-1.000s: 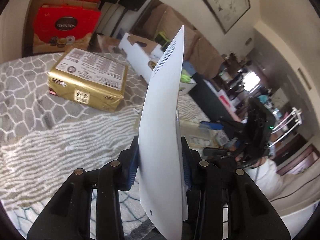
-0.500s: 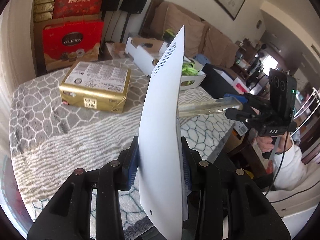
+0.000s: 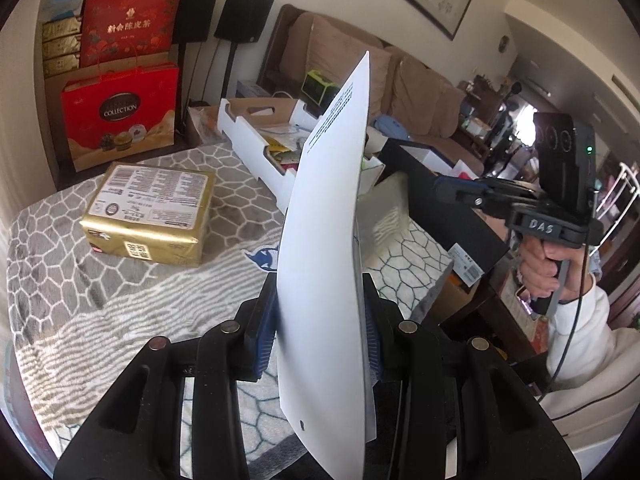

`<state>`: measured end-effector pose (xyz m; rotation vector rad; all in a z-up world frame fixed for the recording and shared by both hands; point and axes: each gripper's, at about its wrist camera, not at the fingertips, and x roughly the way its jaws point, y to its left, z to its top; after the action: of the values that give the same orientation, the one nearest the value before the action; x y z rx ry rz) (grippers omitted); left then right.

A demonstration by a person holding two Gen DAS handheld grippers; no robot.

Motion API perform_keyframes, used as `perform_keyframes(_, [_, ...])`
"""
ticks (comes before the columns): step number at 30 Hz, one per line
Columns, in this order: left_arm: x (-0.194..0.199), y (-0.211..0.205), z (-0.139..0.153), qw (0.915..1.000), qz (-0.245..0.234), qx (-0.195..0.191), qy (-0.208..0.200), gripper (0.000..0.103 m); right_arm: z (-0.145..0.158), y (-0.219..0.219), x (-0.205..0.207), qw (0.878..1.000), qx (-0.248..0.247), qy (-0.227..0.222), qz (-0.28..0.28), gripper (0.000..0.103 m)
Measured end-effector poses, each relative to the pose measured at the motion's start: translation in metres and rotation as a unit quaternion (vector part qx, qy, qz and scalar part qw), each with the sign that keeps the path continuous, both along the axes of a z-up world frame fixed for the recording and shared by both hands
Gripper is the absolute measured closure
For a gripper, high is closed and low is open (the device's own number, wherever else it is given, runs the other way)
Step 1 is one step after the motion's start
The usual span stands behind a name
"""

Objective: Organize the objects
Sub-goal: 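Lift the white card with the left tool while the right tool approaches the clear phone case, then close the right tool on the edge of the clear phone case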

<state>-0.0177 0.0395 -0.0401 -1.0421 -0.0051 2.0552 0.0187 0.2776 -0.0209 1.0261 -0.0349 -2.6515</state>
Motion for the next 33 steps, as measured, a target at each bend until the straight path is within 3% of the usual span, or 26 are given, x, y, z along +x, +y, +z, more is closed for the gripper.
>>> perform_keyframes(2, [0.0, 0.004, -0.003, 1.0, 0.003, 0.001, -0.005, 0.068, -0.008, -0.001, -0.001, 1.0, 0.024, -0.006, -0.006, 0.084])
perform_keyframes(7, [0.0, -0.001, -0.007, 0.9998, 0.018, -0.001, -0.007, 0.067, -0.035, 0.016, -0.005, 0.999, -0.003, -0.041, -0.011, 0.083])
perform_keyframes(8, [-0.001, -0.003, -0.009, 0.9997, 0.024, -0.005, -0.008, 0.067, -0.041, 0.02, -0.006, 0.999, -0.009, -0.046, -0.012, 0.071])
perform_keyframes(9, [-0.002, -0.005, -0.01, 0.9995, 0.028, -0.007, -0.01, 0.067, -0.045, 0.023, -0.008, 0.999, -0.009, -0.05, -0.014, 0.053])
perform_keyframes(11, [-0.003, -0.01, -0.013, 0.9993, 0.035, -0.01, -0.011, 0.067, -0.053, 0.024, -0.009, 0.998, 0.002, -0.053, -0.017, 0.03])
perform_keyframes(15, [-0.005, -0.018, -0.016, 0.9988, 0.045, -0.011, -0.015, 0.067, -0.067, -0.001, -0.019, 0.994, 0.068, -0.056, 0.065, 0.014])
perform_keyframes(17, [-0.006, -0.021, -0.02, 0.9986, 0.048, -0.012, -0.019, 0.067, -0.077, -0.017, -0.033, 0.983, 0.113, -0.059, 0.134, 0.013])
perform_keyframes(20, [-0.004, -0.023, -0.022, 0.9984, 0.05, -0.012, -0.021, 0.066, -0.094, -0.03, -0.063, 0.964, 0.164, -0.1, 0.185, 0.008])
perform_keyframes(23, [-0.001, -0.025, -0.024, 0.9983, 0.052, -0.014, -0.024, 0.066, -0.113, -0.034, -0.094, 0.947, 0.178, -0.162, 0.211, 0.008])
perform_keyframes(26, [0.001, -0.028, -0.027, 0.9981, 0.054, -0.019, -0.025, 0.066, -0.125, -0.04, -0.109, 0.937, 0.185, -0.181, 0.234, 0.007])
perform_keyframes(27, [0.001, -0.029, -0.028, 0.9979, 0.055, -0.019, -0.027, 0.066, -0.128, -0.041, -0.112, 0.936, 0.184, -0.184, 0.237, 0.001])
perform_keyframes(33, [-0.004, -0.032, -0.033, 0.9973, 0.062, -0.019, -0.035, 0.066, -0.133, -0.039, -0.113, 0.941, 0.178, -0.174, 0.229, 0.0])
